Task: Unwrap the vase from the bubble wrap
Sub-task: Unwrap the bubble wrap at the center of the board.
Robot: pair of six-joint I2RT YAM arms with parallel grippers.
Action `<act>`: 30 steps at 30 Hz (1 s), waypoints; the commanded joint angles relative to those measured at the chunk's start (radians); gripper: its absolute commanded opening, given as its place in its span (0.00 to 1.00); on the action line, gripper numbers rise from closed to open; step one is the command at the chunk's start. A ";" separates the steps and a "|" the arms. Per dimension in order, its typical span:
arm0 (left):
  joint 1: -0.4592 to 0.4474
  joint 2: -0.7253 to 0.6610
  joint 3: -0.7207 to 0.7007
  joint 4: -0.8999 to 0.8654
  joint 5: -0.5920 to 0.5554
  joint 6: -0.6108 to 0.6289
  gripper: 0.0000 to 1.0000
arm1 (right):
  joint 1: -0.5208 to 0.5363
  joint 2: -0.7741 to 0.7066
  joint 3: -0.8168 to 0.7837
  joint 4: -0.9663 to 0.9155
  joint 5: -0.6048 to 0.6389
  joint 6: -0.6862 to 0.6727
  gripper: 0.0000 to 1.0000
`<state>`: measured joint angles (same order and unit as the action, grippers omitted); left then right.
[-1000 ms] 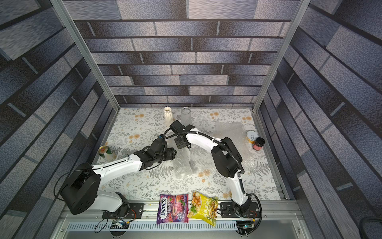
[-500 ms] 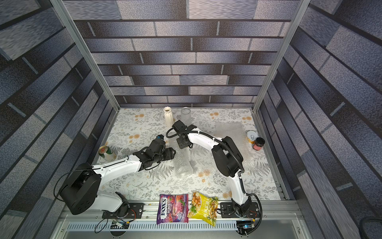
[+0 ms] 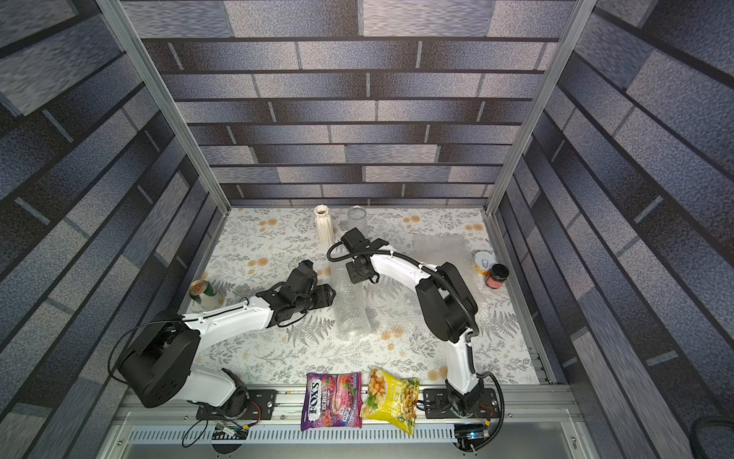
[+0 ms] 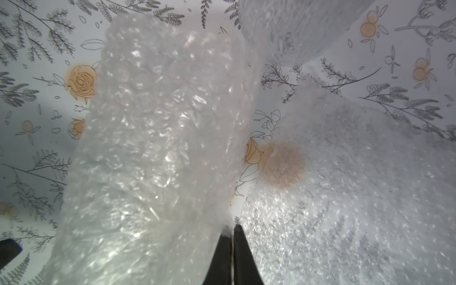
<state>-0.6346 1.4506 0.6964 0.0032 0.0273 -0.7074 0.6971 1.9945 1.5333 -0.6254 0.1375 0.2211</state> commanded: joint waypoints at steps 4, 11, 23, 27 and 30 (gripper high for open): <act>-0.018 -0.095 0.020 -0.085 -0.015 -0.004 0.64 | -0.015 -0.040 -0.032 0.064 -0.067 0.017 0.08; -0.019 -0.151 0.033 -0.041 -0.046 0.000 0.67 | -0.015 -0.063 -0.067 0.122 -0.124 0.035 0.08; -0.045 0.087 0.186 -0.026 -0.028 0.024 0.66 | -0.017 -0.098 -0.115 0.165 -0.130 0.065 0.07; -0.057 0.093 0.192 -0.021 -0.052 0.026 0.67 | -0.016 -0.097 -0.113 0.170 -0.135 0.065 0.07; -0.059 0.085 0.184 -0.007 -0.059 0.024 0.67 | -0.016 -0.093 -0.111 0.170 -0.137 0.065 0.07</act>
<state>-0.6868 1.5459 0.8574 -0.0124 -0.0059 -0.7059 0.6888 1.9247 1.4292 -0.4732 0.0051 0.2729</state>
